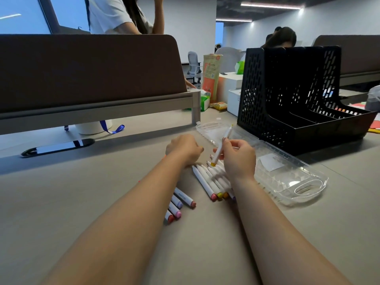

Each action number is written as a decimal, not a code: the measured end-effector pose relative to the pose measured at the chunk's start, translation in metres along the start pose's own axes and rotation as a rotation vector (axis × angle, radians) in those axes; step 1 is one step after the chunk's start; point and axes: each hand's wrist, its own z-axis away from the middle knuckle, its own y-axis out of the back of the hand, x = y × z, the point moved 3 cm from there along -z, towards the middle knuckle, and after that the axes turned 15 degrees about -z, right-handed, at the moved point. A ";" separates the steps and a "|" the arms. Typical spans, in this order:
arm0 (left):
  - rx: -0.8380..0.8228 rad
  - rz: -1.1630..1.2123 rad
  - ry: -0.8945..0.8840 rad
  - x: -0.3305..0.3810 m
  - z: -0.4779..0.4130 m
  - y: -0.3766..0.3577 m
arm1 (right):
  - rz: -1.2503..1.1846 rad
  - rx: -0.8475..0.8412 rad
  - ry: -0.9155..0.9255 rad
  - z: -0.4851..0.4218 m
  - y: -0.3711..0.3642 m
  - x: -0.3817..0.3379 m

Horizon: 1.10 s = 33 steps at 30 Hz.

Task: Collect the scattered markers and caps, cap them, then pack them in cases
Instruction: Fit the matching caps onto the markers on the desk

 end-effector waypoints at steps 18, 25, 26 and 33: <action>0.137 1.200 0.115 -0.102 0.090 0.006 | -0.028 -0.612 0.058 0.041 -0.025 -0.025; 0.180 1.155 0.082 -0.103 0.089 0.006 | 0.014 -0.638 0.062 0.044 -0.025 -0.027; 0.181 1.134 0.068 -0.104 0.089 0.005 | 0.023 -0.642 0.061 0.044 -0.026 -0.026; 0.200 1.091 0.027 -0.105 0.087 0.005 | 0.045 -0.655 0.092 0.045 -0.028 -0.027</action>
